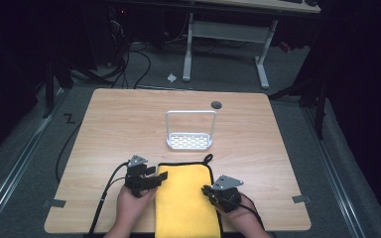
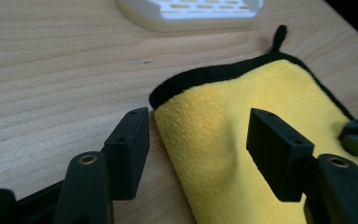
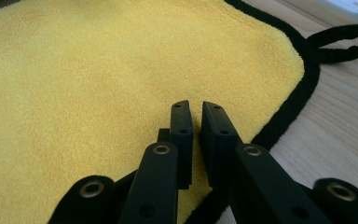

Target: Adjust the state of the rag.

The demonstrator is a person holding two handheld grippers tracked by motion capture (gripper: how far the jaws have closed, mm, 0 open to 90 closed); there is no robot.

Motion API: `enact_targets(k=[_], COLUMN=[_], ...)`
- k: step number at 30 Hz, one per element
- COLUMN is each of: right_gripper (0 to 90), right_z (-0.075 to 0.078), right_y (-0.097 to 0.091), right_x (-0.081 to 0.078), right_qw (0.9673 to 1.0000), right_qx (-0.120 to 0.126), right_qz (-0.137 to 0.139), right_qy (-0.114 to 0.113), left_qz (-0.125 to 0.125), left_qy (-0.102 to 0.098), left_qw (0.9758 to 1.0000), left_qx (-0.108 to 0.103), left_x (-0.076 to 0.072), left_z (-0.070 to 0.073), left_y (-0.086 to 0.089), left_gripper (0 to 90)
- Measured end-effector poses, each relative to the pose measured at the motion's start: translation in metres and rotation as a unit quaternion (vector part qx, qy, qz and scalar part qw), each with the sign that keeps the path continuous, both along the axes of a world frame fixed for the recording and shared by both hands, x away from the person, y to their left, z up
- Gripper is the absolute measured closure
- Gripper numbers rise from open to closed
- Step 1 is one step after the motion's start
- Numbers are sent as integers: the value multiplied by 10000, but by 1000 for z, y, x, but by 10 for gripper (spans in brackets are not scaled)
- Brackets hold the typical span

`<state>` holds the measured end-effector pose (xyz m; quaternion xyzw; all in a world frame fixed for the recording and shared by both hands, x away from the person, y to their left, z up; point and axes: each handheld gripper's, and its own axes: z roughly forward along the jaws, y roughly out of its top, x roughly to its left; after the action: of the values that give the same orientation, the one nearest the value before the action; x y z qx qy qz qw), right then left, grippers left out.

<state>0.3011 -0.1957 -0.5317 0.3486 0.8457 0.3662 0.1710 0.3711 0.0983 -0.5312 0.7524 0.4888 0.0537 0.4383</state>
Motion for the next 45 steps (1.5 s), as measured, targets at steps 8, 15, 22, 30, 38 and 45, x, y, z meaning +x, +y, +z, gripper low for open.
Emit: enact_targets(k=[8,15,22,30,38,45], right_gripper=[833,722,482,342,599,771], right_z=[0,4,12,-2,-2,-3], right_y=[-1,-2,4,10,12,14], right_x=[0,5,49,84,79,74], right_qw=[10000,9997,9969,9955,9965,9968], right_qx=[29,216,286,124,317,440], right_qz=[6,-109,-728,-931,-736,-620], right_qy=[8,10,-49,120,233,261], left_qz=[-14,-169,-138,-143,-142,-131], left_qy=[-27,-197,-181,-141,-101,-91], left_qw=[10000,9997,9997,9998,9998,9998], left_qx=[22,30,17,-45,-113,-132], left_x=[9,6,5,5,5,5], left_z=[-6,-10,-10,-10,-11,-11], left_y=[3,2,3,4,5,5], left_gripper=[656,808,807,805,801,802])
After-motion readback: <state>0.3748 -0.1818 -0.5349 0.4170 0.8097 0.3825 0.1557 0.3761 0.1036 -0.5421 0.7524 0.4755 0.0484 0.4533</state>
